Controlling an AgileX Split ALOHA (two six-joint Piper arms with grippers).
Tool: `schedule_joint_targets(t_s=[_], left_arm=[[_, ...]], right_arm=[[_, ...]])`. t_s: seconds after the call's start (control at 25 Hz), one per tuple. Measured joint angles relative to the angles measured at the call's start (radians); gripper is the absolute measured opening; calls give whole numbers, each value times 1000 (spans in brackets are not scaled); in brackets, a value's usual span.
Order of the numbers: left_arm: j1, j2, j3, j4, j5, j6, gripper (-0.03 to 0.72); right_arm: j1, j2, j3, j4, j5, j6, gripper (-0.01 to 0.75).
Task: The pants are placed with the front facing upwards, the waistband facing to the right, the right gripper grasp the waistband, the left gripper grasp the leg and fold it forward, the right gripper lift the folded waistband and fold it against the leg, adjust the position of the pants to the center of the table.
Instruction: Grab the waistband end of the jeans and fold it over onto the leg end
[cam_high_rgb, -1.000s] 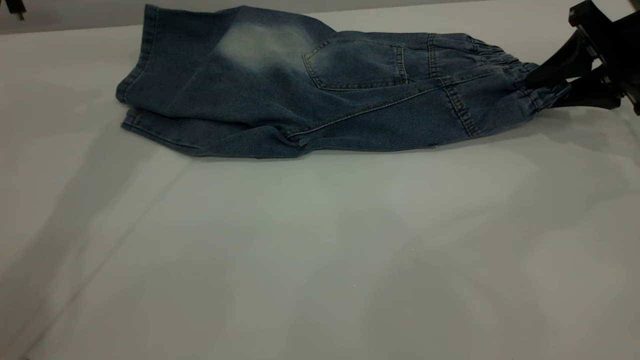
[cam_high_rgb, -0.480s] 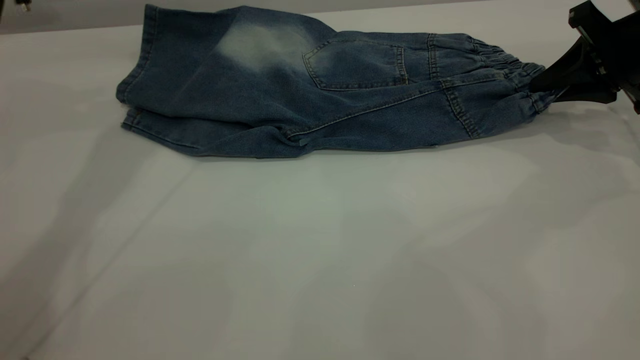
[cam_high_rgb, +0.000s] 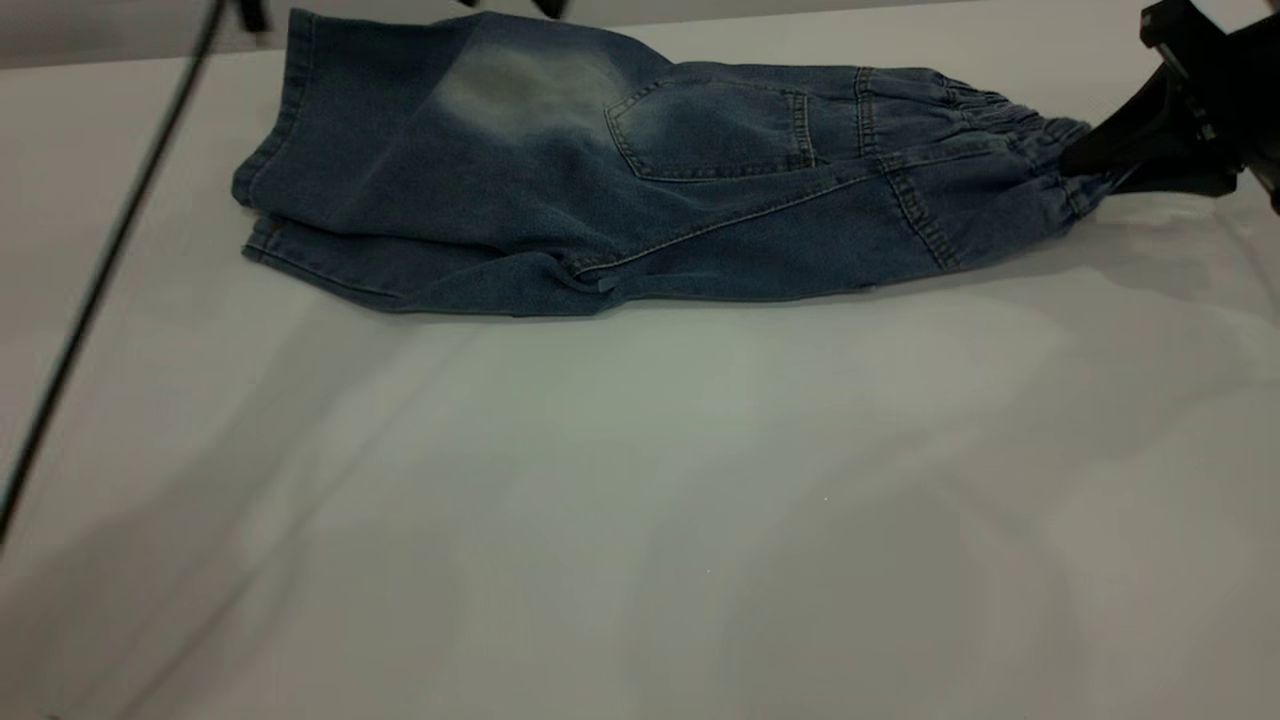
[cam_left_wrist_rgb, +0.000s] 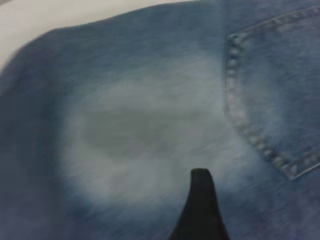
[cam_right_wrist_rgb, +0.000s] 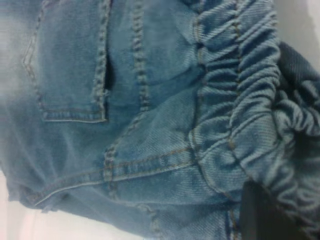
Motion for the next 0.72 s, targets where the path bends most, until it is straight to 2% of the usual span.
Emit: schedule_joint_targets(t_s=[0.2, 0.44, 0.72], left_arm=[[-56, 97, -115, 0, 28, -1, 510], [-80, 206, -213, -8, 42, -3, 510], [-99, 273, -222, -22, 52, -3, 510]], right_arm=[[0, -67, 0, -46, -13, 29, 57], [0, -112, 0, -81, -2, 54, 57], [13, -144, 0, -84, -1, 54, 57]])
